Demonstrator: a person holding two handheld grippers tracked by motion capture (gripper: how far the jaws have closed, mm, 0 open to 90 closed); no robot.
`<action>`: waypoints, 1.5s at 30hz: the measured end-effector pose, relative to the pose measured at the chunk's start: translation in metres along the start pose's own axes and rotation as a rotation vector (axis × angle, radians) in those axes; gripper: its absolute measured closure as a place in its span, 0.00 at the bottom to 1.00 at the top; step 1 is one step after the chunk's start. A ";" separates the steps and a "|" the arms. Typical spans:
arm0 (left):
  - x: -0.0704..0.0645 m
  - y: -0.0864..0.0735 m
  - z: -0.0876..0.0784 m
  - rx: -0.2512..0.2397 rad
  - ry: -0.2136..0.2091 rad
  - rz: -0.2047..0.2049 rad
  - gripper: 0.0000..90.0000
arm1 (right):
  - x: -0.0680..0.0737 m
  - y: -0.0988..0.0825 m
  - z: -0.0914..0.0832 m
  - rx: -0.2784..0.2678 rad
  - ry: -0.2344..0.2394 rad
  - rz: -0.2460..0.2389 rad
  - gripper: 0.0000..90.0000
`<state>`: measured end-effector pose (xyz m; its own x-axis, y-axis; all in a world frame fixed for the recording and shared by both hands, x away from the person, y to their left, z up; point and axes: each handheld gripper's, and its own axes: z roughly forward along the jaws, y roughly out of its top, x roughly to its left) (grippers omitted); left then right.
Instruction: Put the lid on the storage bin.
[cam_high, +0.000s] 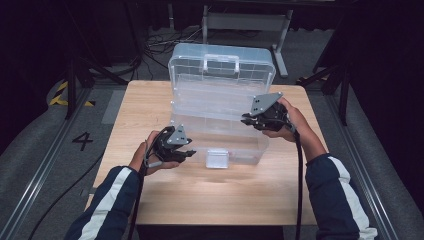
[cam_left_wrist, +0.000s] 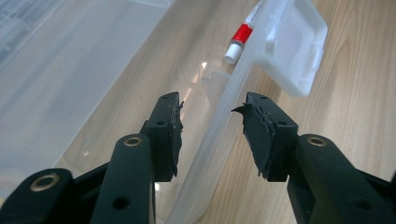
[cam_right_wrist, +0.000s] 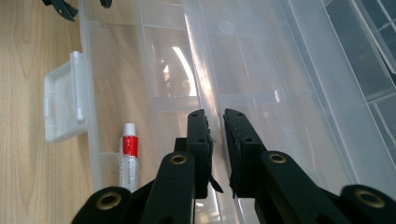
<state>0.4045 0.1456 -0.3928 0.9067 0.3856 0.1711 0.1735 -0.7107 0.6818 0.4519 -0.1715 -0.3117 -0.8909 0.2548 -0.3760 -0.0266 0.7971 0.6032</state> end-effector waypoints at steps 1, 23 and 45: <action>0.000 -0.001 -0.003 -0.008 0.002 -0.005 0.62 | 0.000 0.000 0.000 -0.001 0.000 0.001 0.90; 0.034 -0.042 -0.057 -0.064 0.189 -0.216 0.47 | 0.004 -0.006 0.000 -0.032 -0.013 0.021 0.89; 0.098 -0.013 -0.072 -0.227 0.304 -0.321 1.00 | 0.011 -0.010 0.001 -0.050 -0.029 0.020 0.87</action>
<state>0.4638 0.2354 -0.3338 0.6625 0.7419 0.1039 0.3064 -0.3950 0.8661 0.4423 -0.1761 -0.3223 -0.8779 0.2868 -0.3834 -0.0324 0.7634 0.6452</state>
